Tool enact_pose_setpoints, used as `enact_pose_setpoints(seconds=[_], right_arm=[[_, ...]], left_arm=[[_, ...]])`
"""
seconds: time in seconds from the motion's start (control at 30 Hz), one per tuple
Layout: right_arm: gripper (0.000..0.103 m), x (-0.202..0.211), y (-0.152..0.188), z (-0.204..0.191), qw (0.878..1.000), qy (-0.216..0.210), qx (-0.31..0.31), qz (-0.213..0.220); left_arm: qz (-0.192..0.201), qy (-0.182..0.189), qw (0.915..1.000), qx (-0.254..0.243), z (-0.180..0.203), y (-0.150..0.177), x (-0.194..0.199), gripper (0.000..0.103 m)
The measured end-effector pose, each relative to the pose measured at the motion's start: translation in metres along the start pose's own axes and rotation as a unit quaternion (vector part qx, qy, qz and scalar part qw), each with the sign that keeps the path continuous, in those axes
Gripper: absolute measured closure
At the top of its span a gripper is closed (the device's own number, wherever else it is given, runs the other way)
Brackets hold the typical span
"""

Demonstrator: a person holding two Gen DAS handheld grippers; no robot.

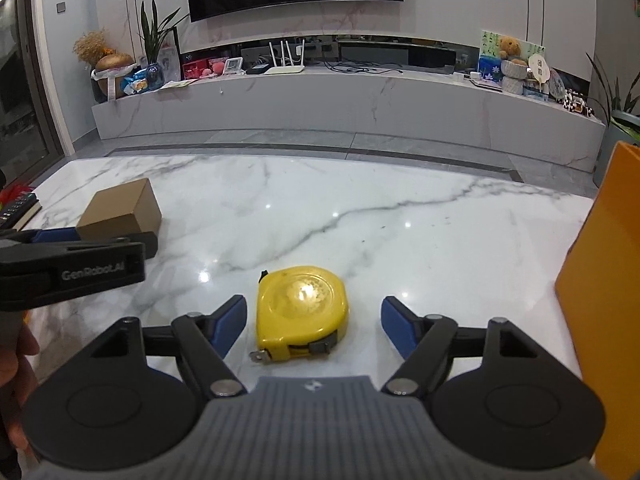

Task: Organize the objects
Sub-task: 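Grasp the yellow tape measure with the right tool while the left tool grasps the brown box, then lift and carry the tape measure and brown box toward the orange box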

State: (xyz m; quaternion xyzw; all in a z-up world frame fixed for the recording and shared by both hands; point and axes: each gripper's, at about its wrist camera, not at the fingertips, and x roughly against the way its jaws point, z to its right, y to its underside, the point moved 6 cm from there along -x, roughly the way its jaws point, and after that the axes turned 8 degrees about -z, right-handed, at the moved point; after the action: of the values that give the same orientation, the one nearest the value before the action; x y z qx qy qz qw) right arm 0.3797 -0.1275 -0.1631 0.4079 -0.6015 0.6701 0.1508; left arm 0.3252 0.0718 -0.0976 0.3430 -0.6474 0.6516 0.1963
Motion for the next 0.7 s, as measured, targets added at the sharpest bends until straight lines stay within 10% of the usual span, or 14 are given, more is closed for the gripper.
enact_pose_setpoints(seconds=[0.4,0.53,0.7], right_arm=[[0.03,-0.012,-0.005,0.004,1.0,0.006,0.0,0.007],[0.051,-0.012,-0.005,0.002,1.0,0.016,0.014,0.006],[0.051,-0.007,-0.001,0.001,0.999,0.022,0.026,-0.001]], left_arm=[[-0.013,-0.007,0.9999,0.003,-0.002,-0.009,-0.018,0.024],[-0.013,0.017,0.9998,-0.001,-0.001,-0.004,-0.01,0.025],[-0.015,0.025,0.9991,-0.031,0.006,0.013,0.008,0.025]])
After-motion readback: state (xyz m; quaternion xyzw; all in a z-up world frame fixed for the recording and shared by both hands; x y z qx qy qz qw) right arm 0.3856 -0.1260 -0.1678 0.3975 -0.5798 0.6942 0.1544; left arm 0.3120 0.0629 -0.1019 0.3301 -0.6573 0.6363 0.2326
